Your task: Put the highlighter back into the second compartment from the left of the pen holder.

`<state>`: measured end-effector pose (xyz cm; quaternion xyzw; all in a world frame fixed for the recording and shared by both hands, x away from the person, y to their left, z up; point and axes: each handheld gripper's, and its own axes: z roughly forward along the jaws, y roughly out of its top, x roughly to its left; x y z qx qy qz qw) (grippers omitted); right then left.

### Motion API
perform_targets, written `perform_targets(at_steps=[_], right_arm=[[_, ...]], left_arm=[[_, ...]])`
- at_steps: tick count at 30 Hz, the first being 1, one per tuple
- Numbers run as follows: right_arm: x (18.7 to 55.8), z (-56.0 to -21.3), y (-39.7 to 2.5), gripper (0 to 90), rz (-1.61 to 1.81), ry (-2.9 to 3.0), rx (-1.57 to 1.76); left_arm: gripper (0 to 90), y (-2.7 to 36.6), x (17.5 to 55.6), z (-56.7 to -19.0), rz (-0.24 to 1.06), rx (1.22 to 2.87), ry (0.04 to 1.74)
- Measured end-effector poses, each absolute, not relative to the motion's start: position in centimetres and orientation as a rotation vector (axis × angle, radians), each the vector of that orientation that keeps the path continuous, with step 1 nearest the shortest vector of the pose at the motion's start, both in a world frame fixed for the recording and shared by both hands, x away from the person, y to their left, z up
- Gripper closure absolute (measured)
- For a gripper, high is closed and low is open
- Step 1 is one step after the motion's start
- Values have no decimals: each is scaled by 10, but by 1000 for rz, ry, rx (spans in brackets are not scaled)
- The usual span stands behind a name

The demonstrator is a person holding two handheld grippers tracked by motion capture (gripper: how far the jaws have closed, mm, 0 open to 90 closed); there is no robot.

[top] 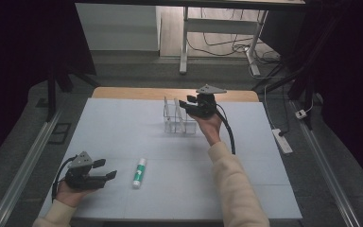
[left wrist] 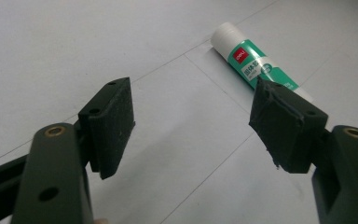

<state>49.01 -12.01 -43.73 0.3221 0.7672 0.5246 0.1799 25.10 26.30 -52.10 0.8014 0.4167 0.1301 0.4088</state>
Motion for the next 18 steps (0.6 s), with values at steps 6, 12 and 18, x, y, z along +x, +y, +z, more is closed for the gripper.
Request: perform_targets(at_steps=[6, 12, 18], right_arm=[[481, -439, -134, 521, 1464, 2192, 901], [470, -441, -149, 521, 1458, 2215, 896], [457, -443, -163, 522, 1455, 2222, 888]], left_arm=[[303, 262, 252, -522, 326, 2024, 1053], [303, 263, 252, -522, 327, 2020, 1058], [304, 263, 252, -522, 326, 2019, 1060]])
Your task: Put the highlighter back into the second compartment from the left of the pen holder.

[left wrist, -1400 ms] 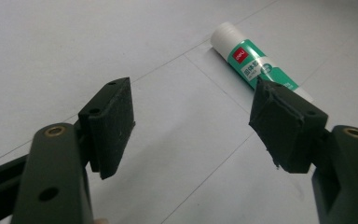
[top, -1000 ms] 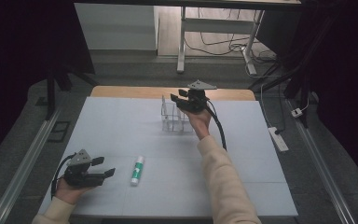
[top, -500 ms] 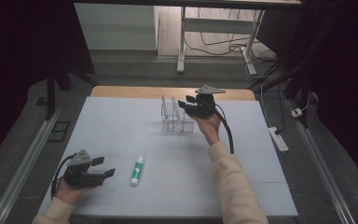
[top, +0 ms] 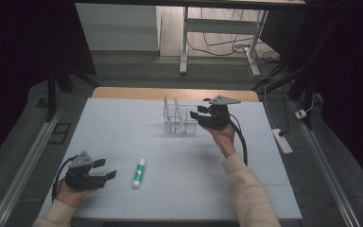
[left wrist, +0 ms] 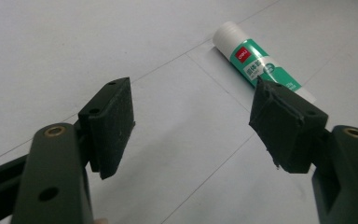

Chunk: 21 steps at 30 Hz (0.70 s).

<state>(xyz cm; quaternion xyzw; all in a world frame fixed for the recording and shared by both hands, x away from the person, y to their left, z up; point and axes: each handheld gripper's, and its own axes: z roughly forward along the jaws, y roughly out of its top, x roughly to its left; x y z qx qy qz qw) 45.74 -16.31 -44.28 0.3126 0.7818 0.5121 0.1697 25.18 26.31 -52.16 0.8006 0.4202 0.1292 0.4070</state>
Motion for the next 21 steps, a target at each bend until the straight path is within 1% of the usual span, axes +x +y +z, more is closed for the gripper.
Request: perform_targets(at_steps=[6, 21], right_arm=[[443, -452, -180, 522, 1467, 2218, 887], [414, -458, -209, 516, 1400, 2275, 856]], left_arm=[[303, 263, 252, -522, 326, 2021, 1060], [304, 262, 252, -522, 328, 2022, 1058]])
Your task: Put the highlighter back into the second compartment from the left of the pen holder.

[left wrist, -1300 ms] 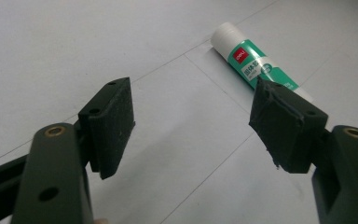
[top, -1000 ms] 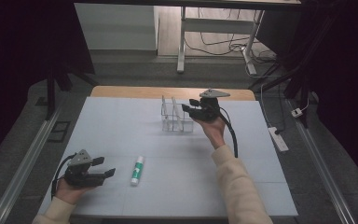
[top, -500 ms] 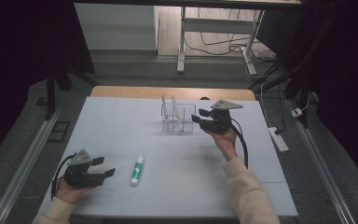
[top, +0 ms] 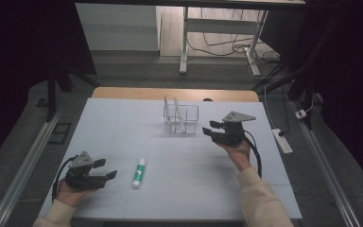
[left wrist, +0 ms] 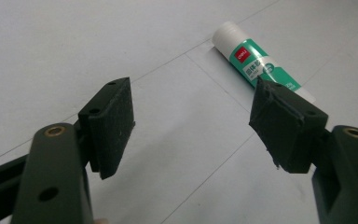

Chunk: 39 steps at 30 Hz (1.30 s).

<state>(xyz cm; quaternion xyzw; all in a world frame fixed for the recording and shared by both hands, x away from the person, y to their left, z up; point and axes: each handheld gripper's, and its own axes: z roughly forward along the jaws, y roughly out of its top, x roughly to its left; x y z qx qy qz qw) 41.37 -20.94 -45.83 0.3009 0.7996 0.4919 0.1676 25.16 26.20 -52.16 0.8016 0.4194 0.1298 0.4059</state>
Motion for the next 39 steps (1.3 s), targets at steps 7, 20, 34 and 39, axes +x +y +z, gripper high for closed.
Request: perform_targets(at_steps=[7, 20, 34, 39], right_arm=[[395, -463, -226, 516, 1384, 2297, 838], [370, -477, -248, 511, 1384, 2305, 834], [348, -488, -268, 497, 1331, 2327, 822], [341, -491, -277, 492, 1308, 2329, 837]], left_arm=[[304, 261, 251, -521, 328, 2022, 1056], [303, 261, 251, -522, 327, 2025, 1051], [303, 261, 251, -521, 329, 2025, 1047], [303, 261, 251, -521, 331, 2023, 1046]])
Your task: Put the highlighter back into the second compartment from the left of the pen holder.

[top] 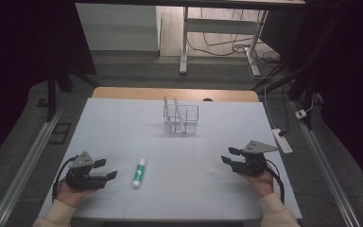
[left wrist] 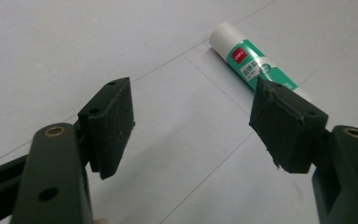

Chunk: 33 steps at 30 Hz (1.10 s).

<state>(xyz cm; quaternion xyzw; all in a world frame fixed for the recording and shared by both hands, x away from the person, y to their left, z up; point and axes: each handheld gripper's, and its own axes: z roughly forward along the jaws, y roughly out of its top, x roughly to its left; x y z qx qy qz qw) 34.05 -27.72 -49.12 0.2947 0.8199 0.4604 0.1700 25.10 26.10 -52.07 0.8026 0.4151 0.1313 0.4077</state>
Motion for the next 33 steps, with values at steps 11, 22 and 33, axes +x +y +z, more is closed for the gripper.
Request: perform_targets(at_steps=[11, 22, 33], right_arm=[[335, -497, -289, 489, 1277, 2340, 849], [336, -496, -285, 485, 1275, 2342, 836], [336, -495, -286, 482, 1255, 2344, 832]], left_arm=[[300, 259, 252, -519, 328, 2014, 1047], [297, 253, 255, -511, 324, 1996, 1028], [297, 242, 261, -499, 314, 1977, 1004]])
